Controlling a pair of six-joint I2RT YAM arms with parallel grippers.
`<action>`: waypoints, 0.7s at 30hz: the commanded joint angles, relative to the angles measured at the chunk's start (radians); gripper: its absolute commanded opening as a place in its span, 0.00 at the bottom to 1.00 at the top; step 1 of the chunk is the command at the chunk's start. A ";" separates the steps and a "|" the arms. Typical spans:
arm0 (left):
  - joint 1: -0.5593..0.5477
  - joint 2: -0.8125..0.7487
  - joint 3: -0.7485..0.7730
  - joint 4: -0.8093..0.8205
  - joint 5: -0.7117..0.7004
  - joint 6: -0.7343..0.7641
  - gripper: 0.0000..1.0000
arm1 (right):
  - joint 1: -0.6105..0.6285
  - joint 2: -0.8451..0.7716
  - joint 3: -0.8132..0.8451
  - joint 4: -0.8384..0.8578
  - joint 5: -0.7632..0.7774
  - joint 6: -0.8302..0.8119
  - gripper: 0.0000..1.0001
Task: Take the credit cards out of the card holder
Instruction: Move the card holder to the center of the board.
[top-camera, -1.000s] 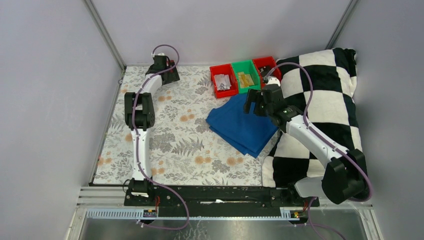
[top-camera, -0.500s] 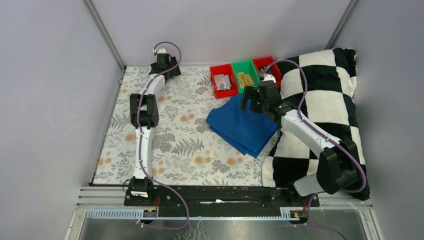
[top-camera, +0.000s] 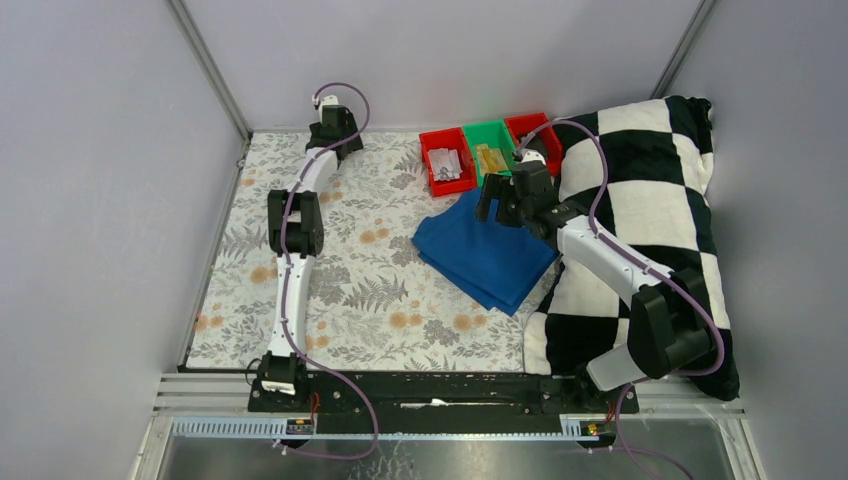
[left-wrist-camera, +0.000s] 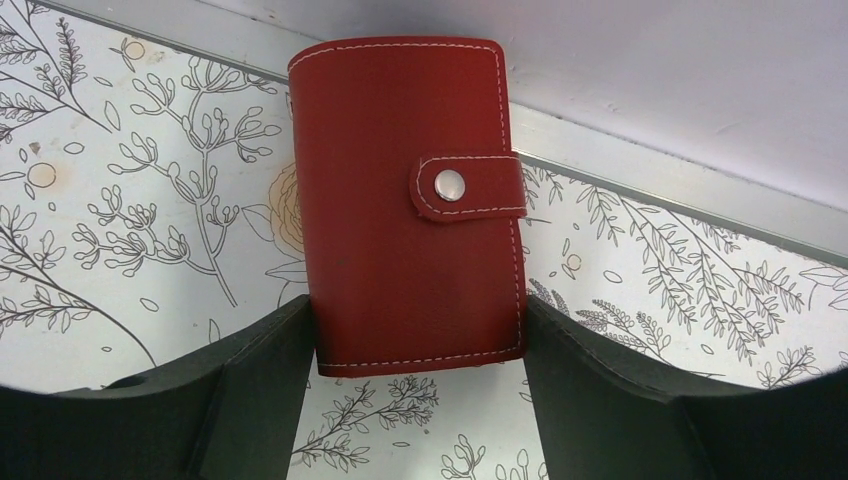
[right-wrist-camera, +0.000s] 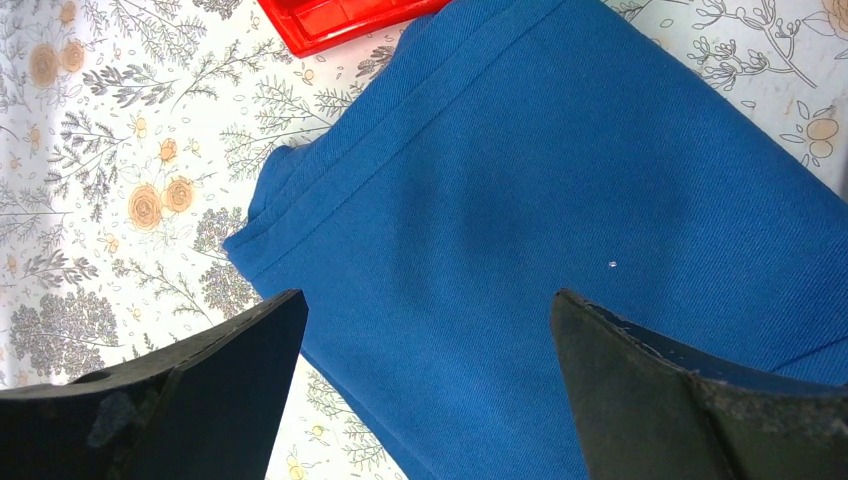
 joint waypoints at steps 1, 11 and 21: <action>-0.011 0.011 0.020 0.012 -0.037 0.004 0.75 | 0.005 0.002 0.035 0.035 -0.016 0.011 1.00; -0.055 -0.262 -0.383 0.208 0.009 0.048 0.78 | 0.006 0.013 0.049 0.023 -0.047 0.012 1.00; -0.097 -0.516 -0.634 0.124 0.049 0.056 0.74 | 0.006 -0.025 0.028 0.027 -0.090 0.034 1.00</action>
